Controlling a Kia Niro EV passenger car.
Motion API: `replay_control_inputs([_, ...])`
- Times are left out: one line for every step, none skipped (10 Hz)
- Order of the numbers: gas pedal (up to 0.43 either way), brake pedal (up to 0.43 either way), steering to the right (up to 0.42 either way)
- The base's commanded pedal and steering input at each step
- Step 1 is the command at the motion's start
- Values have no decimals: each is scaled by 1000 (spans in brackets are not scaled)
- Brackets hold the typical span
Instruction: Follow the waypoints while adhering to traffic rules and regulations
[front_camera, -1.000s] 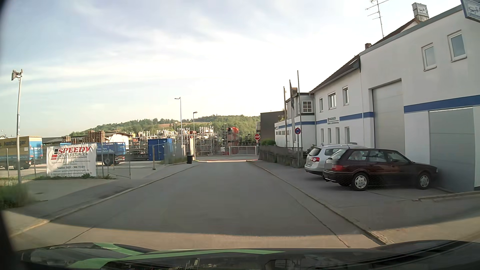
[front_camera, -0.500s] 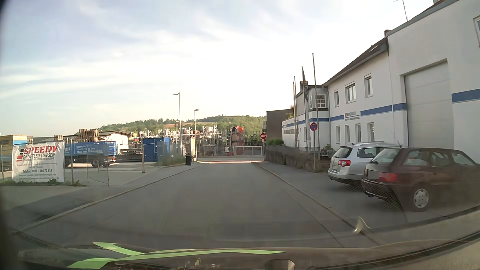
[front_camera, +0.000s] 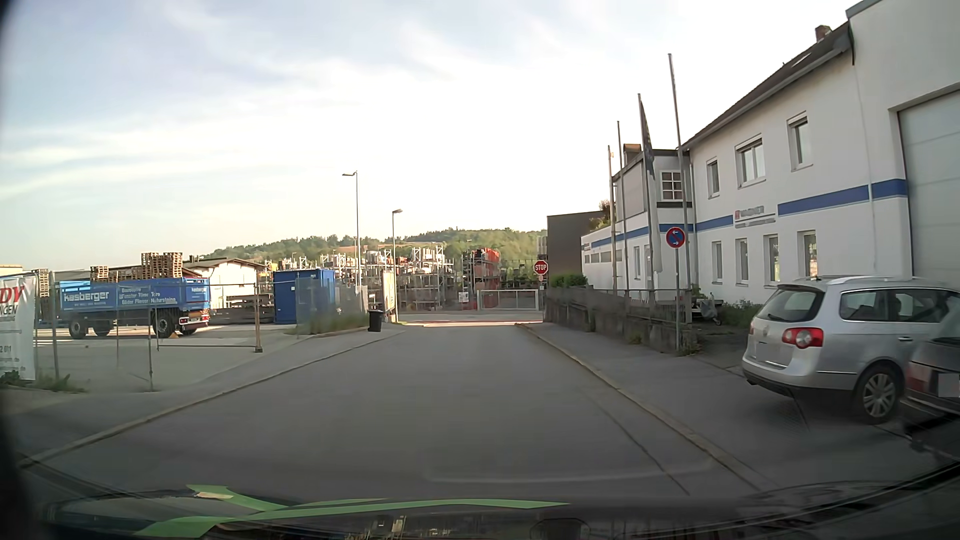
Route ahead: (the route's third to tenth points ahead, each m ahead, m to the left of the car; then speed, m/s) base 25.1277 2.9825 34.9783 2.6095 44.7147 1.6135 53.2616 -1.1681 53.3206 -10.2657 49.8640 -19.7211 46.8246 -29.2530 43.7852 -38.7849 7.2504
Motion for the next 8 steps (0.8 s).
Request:
replay_control_inputs([0, 91, -21])
replay_control_inputs([0, 104, -21])
replay_control_inputs([0, 104, -22])
replay_control_inputs([0, 110, -24])
replay_control_inputs([0, 116, -26])
replay_control_inputs([0, 116, -28])
replay_control_inputs([0, 122, -30])
replay_control_inputs([0, 122, -31])
